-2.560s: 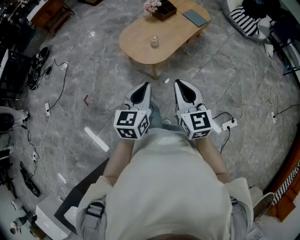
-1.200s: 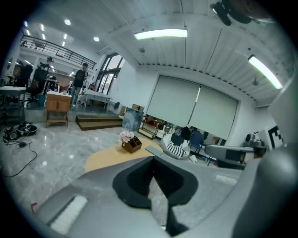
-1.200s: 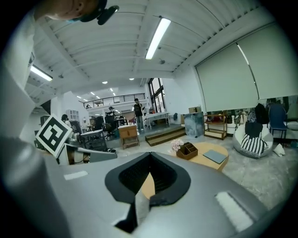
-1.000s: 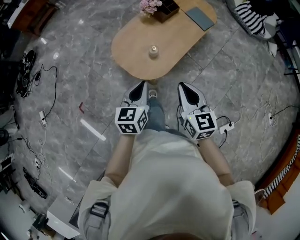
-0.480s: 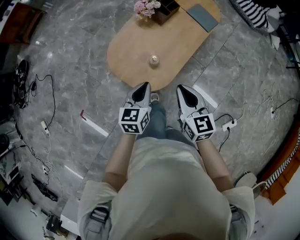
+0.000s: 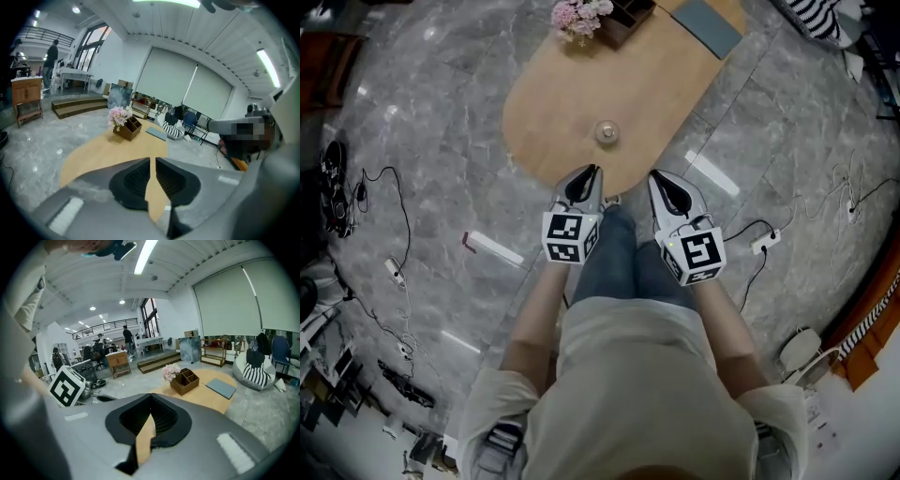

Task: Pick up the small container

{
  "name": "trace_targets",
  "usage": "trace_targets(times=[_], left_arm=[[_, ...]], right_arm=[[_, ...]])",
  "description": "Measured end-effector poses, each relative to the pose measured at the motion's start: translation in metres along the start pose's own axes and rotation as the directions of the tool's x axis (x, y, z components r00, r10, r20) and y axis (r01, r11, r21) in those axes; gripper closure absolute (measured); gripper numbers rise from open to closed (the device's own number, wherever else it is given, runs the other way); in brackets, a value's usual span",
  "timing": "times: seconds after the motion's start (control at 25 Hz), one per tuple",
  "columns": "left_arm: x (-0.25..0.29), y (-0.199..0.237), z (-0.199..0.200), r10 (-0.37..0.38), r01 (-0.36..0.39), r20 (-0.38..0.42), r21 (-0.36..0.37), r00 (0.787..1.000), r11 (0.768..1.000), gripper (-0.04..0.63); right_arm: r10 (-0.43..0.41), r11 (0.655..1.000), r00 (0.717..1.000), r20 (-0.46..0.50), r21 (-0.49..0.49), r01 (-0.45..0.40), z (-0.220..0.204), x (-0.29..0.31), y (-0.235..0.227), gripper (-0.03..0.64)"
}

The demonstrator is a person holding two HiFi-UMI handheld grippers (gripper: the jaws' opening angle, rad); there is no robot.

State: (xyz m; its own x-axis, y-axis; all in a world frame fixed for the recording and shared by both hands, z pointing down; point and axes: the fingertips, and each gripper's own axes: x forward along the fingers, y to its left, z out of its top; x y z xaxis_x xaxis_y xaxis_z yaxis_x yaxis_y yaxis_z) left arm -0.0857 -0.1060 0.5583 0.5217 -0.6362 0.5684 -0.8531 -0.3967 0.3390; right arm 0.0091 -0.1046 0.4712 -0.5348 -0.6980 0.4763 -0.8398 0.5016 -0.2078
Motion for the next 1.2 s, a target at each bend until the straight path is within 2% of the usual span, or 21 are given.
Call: trace_targets(times=[0.12,0.28,0.4,0.6,0.76,0.92,1.2], left_arm=[[0.023,0.01,-0.015,-0.013,0.014,-0.019,0.033,1.0,0.999,0.505],[0.06,0.026,-0.044,-0.029,0.035,-0.077,0.078,0.997,0.996,0.353],[0.087,0.032,-0.072,-0.047,0.062,-0.118,0.122,0.992,0.991,0.281],[0.126,0.051,-0.095,-0.011,0.035,-0.14,0.169,0.99,0.985,0.238],[0.156,0.065,-0.108,0.014,0.024,-0.152,0.247,0.988,0.969,0.214],[0.184,0.071,-0.129,0.028,0.021,-0.185,0.257,0.982,0.966,0.179],[0.213,0.076,-0.137,0.062,-0.01,-0.173,0.285,0.983,0.958,0.176]], right_arm=[[-0.001,1.0,1.0,-0.013,0.011,0.001,-0.012,0.013,-0.005,0.618],[0.004,1.0,1.0,-0.024,0.031,-0.004,-0.029,0.031,-0.014,0.618],[0.015,0.999,0.999,-0.039,0.049,-0.013,-0.043,0.04,-0.023,0.618],[0.052,0.998,0.997,-0.053,0.05,-0.049,-0.065,0.055,-0.036,0.618],[0.056,0.996,0.997,-0.059,0.068,-0.052,-0.081,0.067,-0.046,0.618],[0.062,0.995,0.996,-0.068,0.081,-0.056,-0.097,0.075,-0.055,0.618],[0.074,0.993,0.993,-0.091,0.103,-0.064,-0.121,0.082,-0.067,0.618]])
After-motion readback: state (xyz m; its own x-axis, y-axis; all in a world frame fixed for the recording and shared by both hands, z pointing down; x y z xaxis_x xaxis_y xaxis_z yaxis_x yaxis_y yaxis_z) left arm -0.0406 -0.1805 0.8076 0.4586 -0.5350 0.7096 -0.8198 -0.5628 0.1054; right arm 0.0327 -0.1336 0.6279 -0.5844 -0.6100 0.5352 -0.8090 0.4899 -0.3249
